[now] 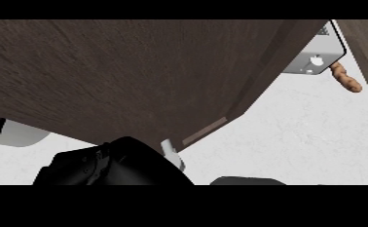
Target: Pick up the wine, place it into the cabinet and close the cabinet
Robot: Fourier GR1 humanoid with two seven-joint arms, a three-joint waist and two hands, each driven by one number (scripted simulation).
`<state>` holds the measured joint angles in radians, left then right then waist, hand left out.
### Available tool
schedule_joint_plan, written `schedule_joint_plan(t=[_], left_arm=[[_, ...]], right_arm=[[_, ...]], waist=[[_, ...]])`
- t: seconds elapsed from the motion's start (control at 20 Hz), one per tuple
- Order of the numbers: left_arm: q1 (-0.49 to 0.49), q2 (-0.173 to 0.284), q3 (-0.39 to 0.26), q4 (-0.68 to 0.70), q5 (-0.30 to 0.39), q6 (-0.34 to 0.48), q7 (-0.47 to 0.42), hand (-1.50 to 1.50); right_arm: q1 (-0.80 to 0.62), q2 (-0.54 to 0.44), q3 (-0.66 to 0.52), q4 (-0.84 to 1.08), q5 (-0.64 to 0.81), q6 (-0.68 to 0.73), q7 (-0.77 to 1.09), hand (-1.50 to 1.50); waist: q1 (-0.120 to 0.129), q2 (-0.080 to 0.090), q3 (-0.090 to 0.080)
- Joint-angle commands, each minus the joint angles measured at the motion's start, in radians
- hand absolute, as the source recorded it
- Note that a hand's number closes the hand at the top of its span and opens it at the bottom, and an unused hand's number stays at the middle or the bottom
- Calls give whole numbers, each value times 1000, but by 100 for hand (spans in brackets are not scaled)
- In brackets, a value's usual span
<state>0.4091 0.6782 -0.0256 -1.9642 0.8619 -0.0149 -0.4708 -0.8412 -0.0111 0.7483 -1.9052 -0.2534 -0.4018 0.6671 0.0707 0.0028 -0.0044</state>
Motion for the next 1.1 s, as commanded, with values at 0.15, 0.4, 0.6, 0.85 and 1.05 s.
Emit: schedule_joint_plan(t=[0.15,0.4,0.6,0.85,1.05], left_arm=[[10,55,102,17,83,-92,34,-150],[-14,80,146,35,124,-112,72,-150],[-55,71,148,41,111,-97,64,-150],[-21,83,204,13,156,-89,113,-150],[-38,78,233,59,169,-113,117,-150]], right_arm=[[-355,11,-122,375,-187,-47,-102,150],[-413,11,-188,565,-419,139,-165,150],[-420,11,-162,652,-598,368,-107,150],[-448,11,-267,922,-635,472,-215,150],[-497,11,-274,1051,-502,424,-397,150]], waist=[[31,5,0],[31,16,2],[30,22,1],[7,13,3],[-13,11,3]])
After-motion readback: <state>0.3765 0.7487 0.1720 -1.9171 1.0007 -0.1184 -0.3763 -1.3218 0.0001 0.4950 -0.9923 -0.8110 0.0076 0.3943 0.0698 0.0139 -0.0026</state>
